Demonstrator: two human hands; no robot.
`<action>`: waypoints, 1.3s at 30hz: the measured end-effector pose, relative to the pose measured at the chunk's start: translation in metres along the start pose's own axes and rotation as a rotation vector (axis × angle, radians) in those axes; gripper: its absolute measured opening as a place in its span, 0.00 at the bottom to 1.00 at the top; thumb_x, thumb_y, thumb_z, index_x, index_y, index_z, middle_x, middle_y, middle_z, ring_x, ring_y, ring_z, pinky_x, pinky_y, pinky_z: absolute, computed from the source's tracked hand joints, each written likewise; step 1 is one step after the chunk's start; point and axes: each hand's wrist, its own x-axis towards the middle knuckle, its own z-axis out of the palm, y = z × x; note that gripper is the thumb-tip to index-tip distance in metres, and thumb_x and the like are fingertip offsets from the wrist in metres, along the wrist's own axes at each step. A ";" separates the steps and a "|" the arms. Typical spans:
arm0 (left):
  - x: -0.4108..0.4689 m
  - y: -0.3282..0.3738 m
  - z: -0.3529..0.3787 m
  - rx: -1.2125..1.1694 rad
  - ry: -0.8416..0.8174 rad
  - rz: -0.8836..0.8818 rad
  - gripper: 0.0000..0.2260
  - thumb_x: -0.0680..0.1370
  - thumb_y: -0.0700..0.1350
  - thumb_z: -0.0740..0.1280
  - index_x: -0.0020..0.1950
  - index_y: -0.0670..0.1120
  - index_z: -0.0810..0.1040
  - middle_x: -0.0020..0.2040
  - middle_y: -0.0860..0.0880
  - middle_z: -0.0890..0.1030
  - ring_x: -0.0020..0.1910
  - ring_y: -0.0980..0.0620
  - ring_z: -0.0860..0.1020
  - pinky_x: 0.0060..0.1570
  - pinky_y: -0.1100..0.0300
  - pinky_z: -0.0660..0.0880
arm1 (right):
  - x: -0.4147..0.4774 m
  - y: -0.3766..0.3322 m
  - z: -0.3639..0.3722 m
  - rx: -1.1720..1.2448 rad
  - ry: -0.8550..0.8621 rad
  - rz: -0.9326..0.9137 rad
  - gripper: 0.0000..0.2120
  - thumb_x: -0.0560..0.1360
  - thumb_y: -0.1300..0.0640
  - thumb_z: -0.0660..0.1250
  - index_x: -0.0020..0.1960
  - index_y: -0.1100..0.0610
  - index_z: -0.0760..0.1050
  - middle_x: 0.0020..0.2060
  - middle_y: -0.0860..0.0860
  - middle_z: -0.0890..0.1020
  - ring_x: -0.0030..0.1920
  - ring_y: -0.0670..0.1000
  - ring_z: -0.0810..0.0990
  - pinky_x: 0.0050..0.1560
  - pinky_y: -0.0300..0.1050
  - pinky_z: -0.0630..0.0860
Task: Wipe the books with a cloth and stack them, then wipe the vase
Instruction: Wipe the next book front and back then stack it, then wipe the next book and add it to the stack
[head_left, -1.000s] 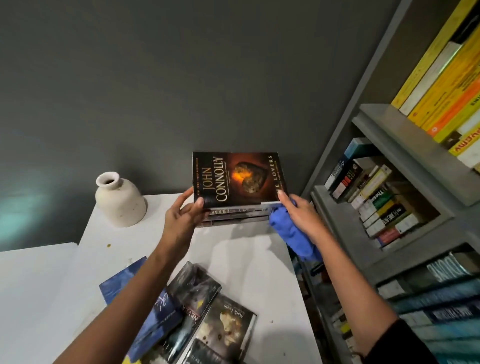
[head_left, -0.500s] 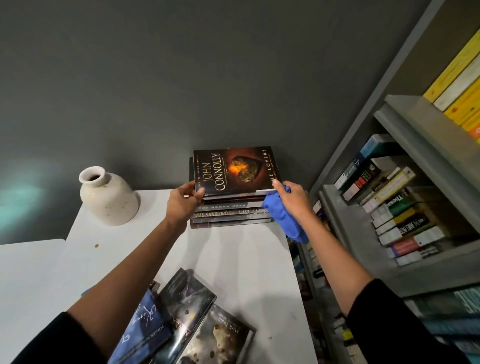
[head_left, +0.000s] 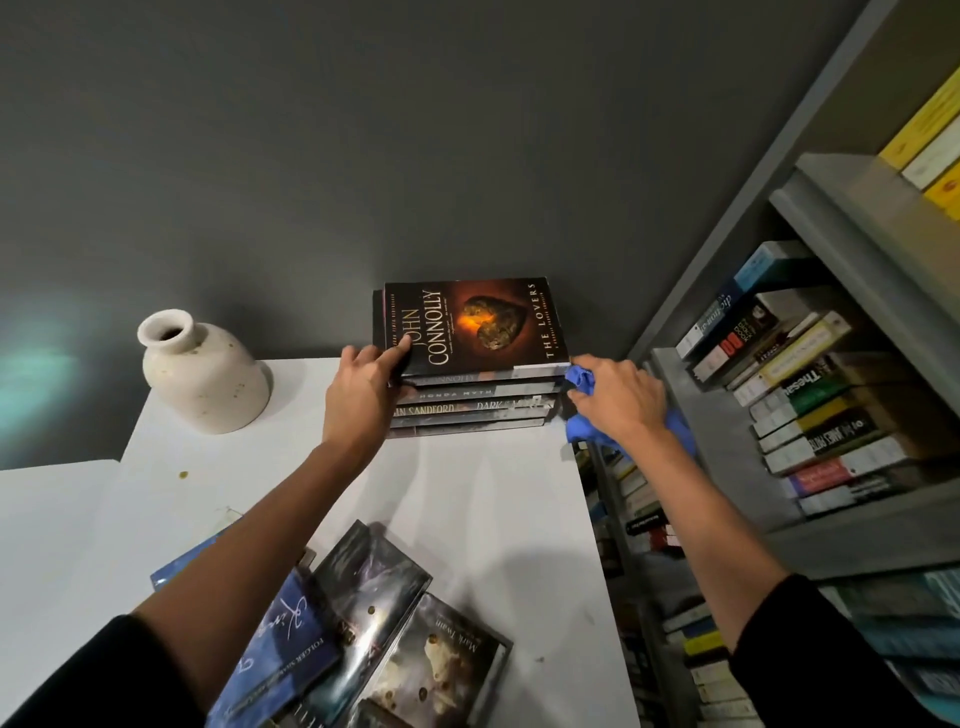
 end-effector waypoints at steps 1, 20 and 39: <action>0.002 -0.001 -0.001 0.022 -0.009 0.009 0.26 0.75 0.43 0.72 0.72 0.45 0.71 0.49 0.39 0.78 0.49 0.39 0.71 0.39 0.54 0.64 | 0.001 0.002 -0.002 -0.002 0.001 0.002 0.18 0.77 0.46 0.64 0.66 0.46 0.72 0.53 0.56 0.81 0.53 0.60 0.79 0.48 0.48 0.74; 0.008 -0.007 -0.009 -0.058 -0.087 0.004 0.26 0.74 0.43 0.73 0.71 0.43 0.72 0.50 0.38 0.81 0.50 0.39 0.73 0.47 0.49 0.69 | 0.007 -0.016 -0.003 -0.052 0.046 -0.038 0.17 0.76 0.43 0.65 0.53 0.57 0.77 0.39 0.54 0.75 0.39 0.53 0.72 0.40 0.45 0.66; -0.157 -0.040 -0.068 -0.152 -0.121 -0.026 0.17 0.76 0.40 0.71 0.65 0.42 0.78 0.61 0.36 0.76 0.60 0.36 0.74 0.60 0.49 0.68 | -0.100 -0.042 0.006 0.253 -0.353 0.093 0.19 0.68 0.47 0.74 0.33 0.54 0.66 0.39 0.55 0.76 0.40 0.57 0.74 0.40 0.46 0.68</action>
